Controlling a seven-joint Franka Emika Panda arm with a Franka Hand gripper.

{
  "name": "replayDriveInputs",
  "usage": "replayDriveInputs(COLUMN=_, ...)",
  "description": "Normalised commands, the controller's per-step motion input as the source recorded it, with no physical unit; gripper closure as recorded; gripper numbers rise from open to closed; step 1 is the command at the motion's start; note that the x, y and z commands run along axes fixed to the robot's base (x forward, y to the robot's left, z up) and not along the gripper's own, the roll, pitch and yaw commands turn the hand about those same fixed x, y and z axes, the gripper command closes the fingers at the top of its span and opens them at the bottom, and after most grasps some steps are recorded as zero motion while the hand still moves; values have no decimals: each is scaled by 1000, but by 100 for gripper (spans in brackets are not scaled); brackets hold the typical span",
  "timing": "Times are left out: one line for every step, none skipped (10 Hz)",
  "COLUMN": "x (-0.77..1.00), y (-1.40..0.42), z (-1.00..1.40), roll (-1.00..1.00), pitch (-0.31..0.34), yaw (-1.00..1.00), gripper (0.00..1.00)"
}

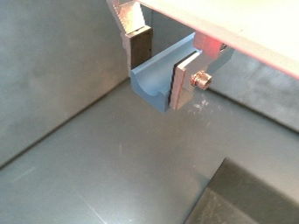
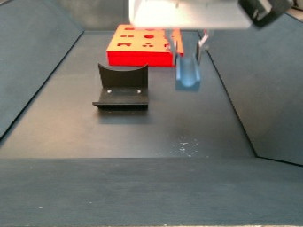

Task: Pick up the arch object. Move up. Place the arch object on the fixture. Regrasp the arch object. Move to above the board. Insert the arch object.
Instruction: Place the arch object on the fixture.

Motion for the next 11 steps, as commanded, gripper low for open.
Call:
replayDriveInputs(x=-16, y=-10, z=852, roll=-74, pitch=28, yaw=4, gripper=100)
replayDriveInputs(x=-6, y=-8, z=630, roll=-88, pitch=35, yaw=-1, gripper=100)
replayDriveInputs(x=2, y=-5, z=463, roll=-98, pitch=44, yaw=-4, gripper=100)
replayDriveInputs(x=7, y=-3, z=296, roll=-108, pitch=56, yaw=-8, gripper=100)
replayDriveInputs(x=1000, y=-228, z=163, roll=-38, pitch=-37, yaw=56, gripper=100)
replayDriveInputs(x=1000, y=-214, z=82, roll=-36, pitch=-17, yaw=54, gripper=100)
replayDriveInputs(x=1000, y=-172, z=73, roll=-23, pitch=7, yaw=56, gripper=100)
replayDriveInputs(x=1000, y=-140, z=62, roll=-23, pitch=33, yaw=46, gripper=100)
replayDriveInputs(x=1000, y=-121, z=50, roll=-21, pitch=59, yaw=38, gripper=100)
replayDriveInputs(x=1000, y=-93, z=39, roll=-17, pitch=89, yaw=29, gripper=100)
replayDriveInputs(x=1000, y=-70, z=33, roll=-12, pitch=109, yaw=26, gripper=100)
